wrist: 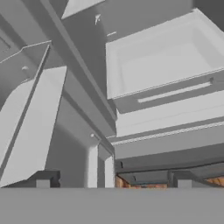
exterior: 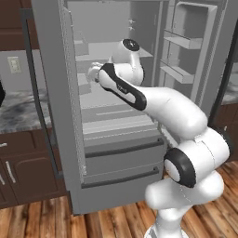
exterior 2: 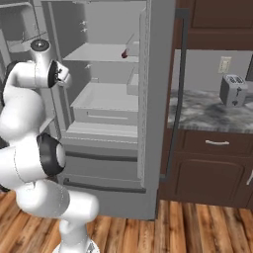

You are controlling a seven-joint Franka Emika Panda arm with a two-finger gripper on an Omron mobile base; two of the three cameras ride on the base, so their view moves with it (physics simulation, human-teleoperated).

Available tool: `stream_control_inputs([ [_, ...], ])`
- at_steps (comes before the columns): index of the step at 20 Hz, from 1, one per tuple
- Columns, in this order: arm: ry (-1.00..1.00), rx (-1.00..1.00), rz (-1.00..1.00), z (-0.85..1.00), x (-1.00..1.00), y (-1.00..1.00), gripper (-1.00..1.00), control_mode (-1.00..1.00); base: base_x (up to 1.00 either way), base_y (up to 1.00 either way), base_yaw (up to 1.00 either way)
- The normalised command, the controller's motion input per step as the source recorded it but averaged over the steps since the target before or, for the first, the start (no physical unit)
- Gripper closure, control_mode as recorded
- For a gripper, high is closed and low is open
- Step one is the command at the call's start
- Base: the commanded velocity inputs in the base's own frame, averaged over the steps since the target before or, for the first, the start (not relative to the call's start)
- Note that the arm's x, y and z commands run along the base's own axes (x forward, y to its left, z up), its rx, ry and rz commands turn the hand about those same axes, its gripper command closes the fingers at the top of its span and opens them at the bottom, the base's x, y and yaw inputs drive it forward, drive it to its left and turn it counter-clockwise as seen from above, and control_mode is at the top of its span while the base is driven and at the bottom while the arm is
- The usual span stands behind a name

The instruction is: Move the hot dog bun to the plate on the dining table and place the condiment next to that plate. Then navigate to the fridge and take the sausage and place it on the plate as well.

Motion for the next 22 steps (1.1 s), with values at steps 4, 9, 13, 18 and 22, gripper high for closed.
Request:
stream_control_inputs([
  [4, -0.09, -0.35, 0.0, 0.32, -0.88, -1.0, -1.0, -1.0, 0.0, 0.0, 0.0],
  [9, 0.02, -0.3, 0.0, -0.04, -1.0, -0.94, -1.0, -1.0, 0.0, 0.0, 0.0],
  [13, 0.08, -0.12, 0.0, -0.39, -0.99, -0.53, -1.0, -1.0, 0.0, 0.0, 0.0],
  [18, 0.17, 0.0, 0.0, -0.55, -0.99, -0.07, -1.0, -1.0, 0.0, 0.0, 0.0],
  [22, 0.29, 0.0, 0.0, -0.32, -0.63, 0.0, -1.0, -1.0, 0.0, 0.0, 0.0],
])
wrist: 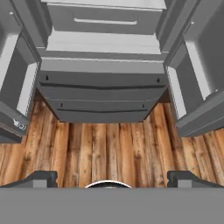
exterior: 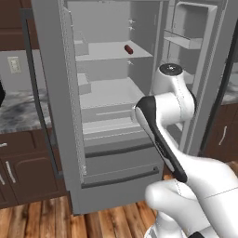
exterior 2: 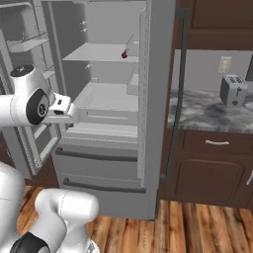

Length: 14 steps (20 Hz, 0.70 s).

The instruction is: Move the hot dog bun to the plate on the dining table and place the condiment next to that plate. Then navigate to the fridge and take the sausage and place it on the plate as well.

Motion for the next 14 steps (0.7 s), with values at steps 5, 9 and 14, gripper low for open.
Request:
stream_control_inputs([
  [5, 0.08, 0.0, 0.0, -0.02, -0.04, 0.02, -1.0, 1.0, 0.25, 0.02, 0.0],
  [9, 0.0, 0.0, 0.0, 0.0, 0.0, 0.0, -1.0, 1.0, 0.94, 0.0, 0.0],
  [14, 0.0, 0.0, 0.0, 0.0, 0.0, 0.0, -1.0, 1.0, 1.0, 0.0, 0.0],
])
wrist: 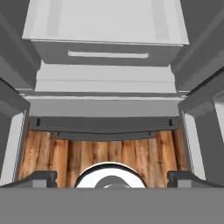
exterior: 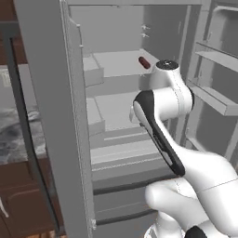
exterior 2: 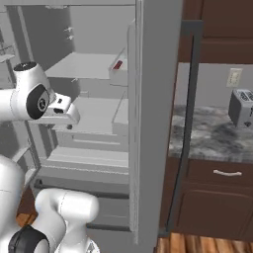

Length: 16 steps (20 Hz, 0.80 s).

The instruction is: Move the hot dog bun to the plate on the dining table and place the condiment next to that plate. Then navigate to the fridge and take the sausage and place it on the plate as well.

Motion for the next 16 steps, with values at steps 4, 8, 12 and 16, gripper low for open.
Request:
stream_control_inputs([
  [4, 0.0, 0.0, 0.0, 0.0, 0.0, 0.0, -1.0, 1.0, 1.0, 0.0, -0.02],
  [8, 0.0, 0.0, 0.0, 0.0, 0.0, 0.0, -1.0, 1.0, 0.62, 0.0, -0.02],
  [12, -0.32, -0.01, 0.0, 0.54, -0.55, -0.34, -1.0, -1.0, 0.0, 0.0, 0.0],
  [16, -0.44, -0.05, 0.0, 0.84, -0.53, -0.51, -1.0, -1.0, 0.0, 0.0, 0.0],
])
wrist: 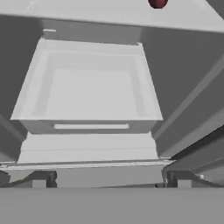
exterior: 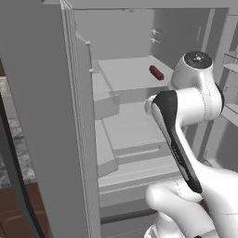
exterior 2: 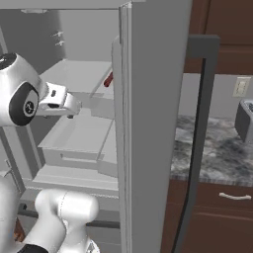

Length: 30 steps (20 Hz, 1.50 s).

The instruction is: Move the hot dog bun to the plate on the dining table and place the condiment next to that plate. Then navigate to the fridge and take the sausage and place it on the plate as well.

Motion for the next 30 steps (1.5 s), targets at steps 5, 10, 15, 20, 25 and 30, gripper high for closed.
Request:
stream_control_inputs([
  [5, -0.22, -0.02, 0.0, 0.47, 0.21, -0.28, -1.0, -1.0, 0.0, 0.0, 0.0],
  [10, -0.04, 0.0, -0.03, 0.5, 0.67, -0.12, -1.0, -1.0, 0.0, 0.0, 0.0],
  [15, 0.0, 0.0, -0.04, 0.39, 0.85, -0.15, -1.0, -1.0, 0.0, 0.0, 0.0],
  [20, 0.0, 0.0, -0.03, 0.09, 0.92, -0.24, -1.0, -1.0, 0.0, 0.0, 0.0],
  [25, 0.04, 0.0, -0.05, -0.3, 0.91, -0.26, -1.0, -1.0, 0.0, 0.0, 0.0],
  [30, 0.03, 0.0, -0.03, -0.33, 0.76, -0.01, -1.0, -1.0, 0.0, 0.0, 0.0],
])
